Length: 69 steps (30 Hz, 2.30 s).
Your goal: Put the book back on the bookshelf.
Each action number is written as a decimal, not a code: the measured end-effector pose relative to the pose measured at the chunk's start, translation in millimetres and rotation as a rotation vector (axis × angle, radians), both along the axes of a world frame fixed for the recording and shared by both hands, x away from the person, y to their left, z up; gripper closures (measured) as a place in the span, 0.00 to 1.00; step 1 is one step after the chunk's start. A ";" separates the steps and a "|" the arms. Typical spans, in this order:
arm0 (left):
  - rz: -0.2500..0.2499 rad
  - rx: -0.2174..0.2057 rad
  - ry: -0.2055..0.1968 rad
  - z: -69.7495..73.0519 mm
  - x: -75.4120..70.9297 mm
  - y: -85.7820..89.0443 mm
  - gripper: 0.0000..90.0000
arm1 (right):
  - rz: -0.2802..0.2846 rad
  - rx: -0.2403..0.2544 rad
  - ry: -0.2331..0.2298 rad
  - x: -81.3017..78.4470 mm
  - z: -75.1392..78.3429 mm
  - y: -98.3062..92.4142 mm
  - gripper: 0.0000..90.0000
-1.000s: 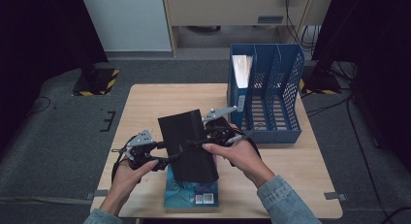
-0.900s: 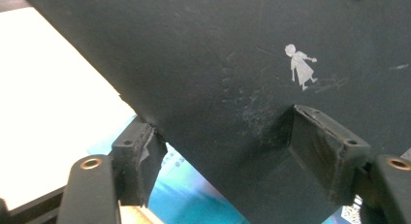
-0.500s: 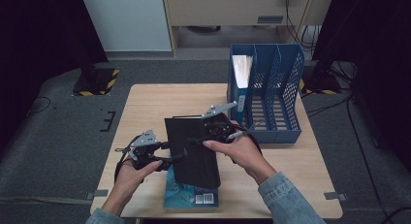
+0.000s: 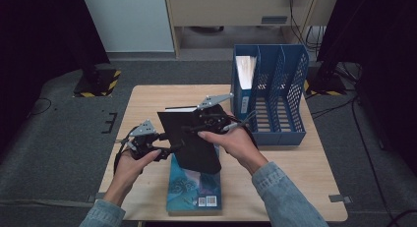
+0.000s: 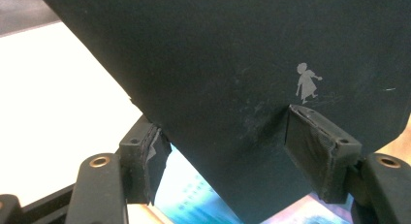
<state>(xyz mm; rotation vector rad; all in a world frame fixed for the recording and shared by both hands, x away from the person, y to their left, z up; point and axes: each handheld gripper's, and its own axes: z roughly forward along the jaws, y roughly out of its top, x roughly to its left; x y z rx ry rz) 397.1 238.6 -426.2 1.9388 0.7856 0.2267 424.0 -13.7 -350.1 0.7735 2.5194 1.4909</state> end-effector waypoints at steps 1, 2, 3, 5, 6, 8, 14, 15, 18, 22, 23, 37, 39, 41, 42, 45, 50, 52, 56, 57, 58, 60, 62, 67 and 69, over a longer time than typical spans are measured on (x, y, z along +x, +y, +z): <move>0.003 -0.003 0.001 0.1 4.0 2.3 0.36 | -0.004 0.005 -0.003 2.9 0.2 2.8 0.55; 0.007 -0.007 0.002 0.3 7.7 4.7 0.36 | -0.011 0.008 -0.008 5.0 0.7 5.7 0.56; 0.013 -0.007 0.003 0.8 10.7 7.0 0.36 | -0.013 0.013 -0.019 6.7 0.8 8.8 0.56; 0.023 -0.001 -0.006 2.1 14.8 10.9 0.36 | -0.012 0.016 -0.035 9.0 1.4 14.2 0.57; 0.030 -0.001 -0.008 2.8 15.7 12.5 0.37 | -0.009 0.018 -0.040 9.9 1.4 16.1 0.56; 0.030 -0.008 -0.012 4.2 15.8 14.5 0.37 | 0.005 0.005 -0.060 9.6 1.2 18.6 0.56; 0.025 0.019 -0.037 6.8 10.6 5.2 0.38 | 0.020 -0.039 -0.071 3.5 2.3 10.1 0.56; 0.023 0.023 -0.037 7.1 10.2 3.7 0.38 | 0.014 -0.041 -0.066 1.9 2.0 8.1 0.56; 0.019 0.040 -0.043 8.4 7.5 -1.2 0.38 | 0.008 -0.048 -0.069 -2.1 0.1 2.1 0.56; 0.006 0.060 -0.049 10.2 4.8 -6.9 0.39 | 0.008 -0.067 -0.071 -8.1 -1.8 -5.2 0.55; 0.002 0.064 -0.050 10.4 4.1 -8.7 0.39 | 0.010 -0.071 -0.074 -9.8 -2.6 -7.1 0.55; -0.033 0.121 -0.072 10.3 -7.7 -34.1 0.39 | 0.015 -0.113 -0.024 -25.0 -14.8 -35.4 0.55; -0.041 0.128 -0.075 9.4 -8.8 -36.5 0.39 | 0.016 -0.104 -0.017 -27.4 -16.9 -38.8 0.54; -0.039 0.133 -0.079 9.4 -10.0 -37.3 0.38 | 0.014 -0.100 -0.022 -29.3 -18.3 -40.6 0.54; -0.039 0.132 -0.079 9.4 -10.6 -37.3 0.38 | 0.014 -0.099 -0.022 -30.1 -18.5 -40.5 0.54; -0.037 0.131 -0.081 9.0 -12.2 -36.3 0.38 | 0.018 -0.109 -0.022 -31.2 -17.7 -39.1 0.53; -0.046 0.126 -0.078 7.9 -14.2 -36.2 0.37 | 0.022 -0.115 -0.014 -33.6 -11.1 -35.5 0.50; -0.048 0.127 -0.080 7.5 -14.8 -36.7 0.36 | 0.020 -0.109 -0.017 -33.4 -6.6 -32.7 0.49; -0.050 0.119 -0.082 6.3 -16.2 -36.4 0.34 | 0.035 -0.133 -0.019 -31.9 -1.0 -25.1 0.45; -0.052 0.118 -0.081 5.8 -16.3 -36.1 0.33 | 0.041 -0.137 -0.017 -31.9 -1.2 -23.7 0.45; -0.051 0.115 -0.082 5.1 -16.5 -36.2 0.32 | 0.047 -0.146 -0.014 -32.0 -1.5 -22.7 0.44; -0.050 0.122 -0.077 3.1 -17.1 -36.6 0.29 | 0.058 -0.157 -0.011 -32.1 -1.1 -22.3 0.45; -0.049 0.127 -0.071 0.1 -18.8 -35.4 0.25 | 0.057 -0.160 -0.008 -32.3 -1.2 -23.0 0.46; -0.019 0.161 -0.087 -10.5 -30.6 -22.5 0.17 | 0.053 -0.164 -0.004 -31.8 -1.0 -22.9 0.46; 0.004 0.196 -0.090 -16.8 -34.8 -13.8 0.15 | 0.055 -0.169 -0.005 -32.0 -1.0 -22.7 0.45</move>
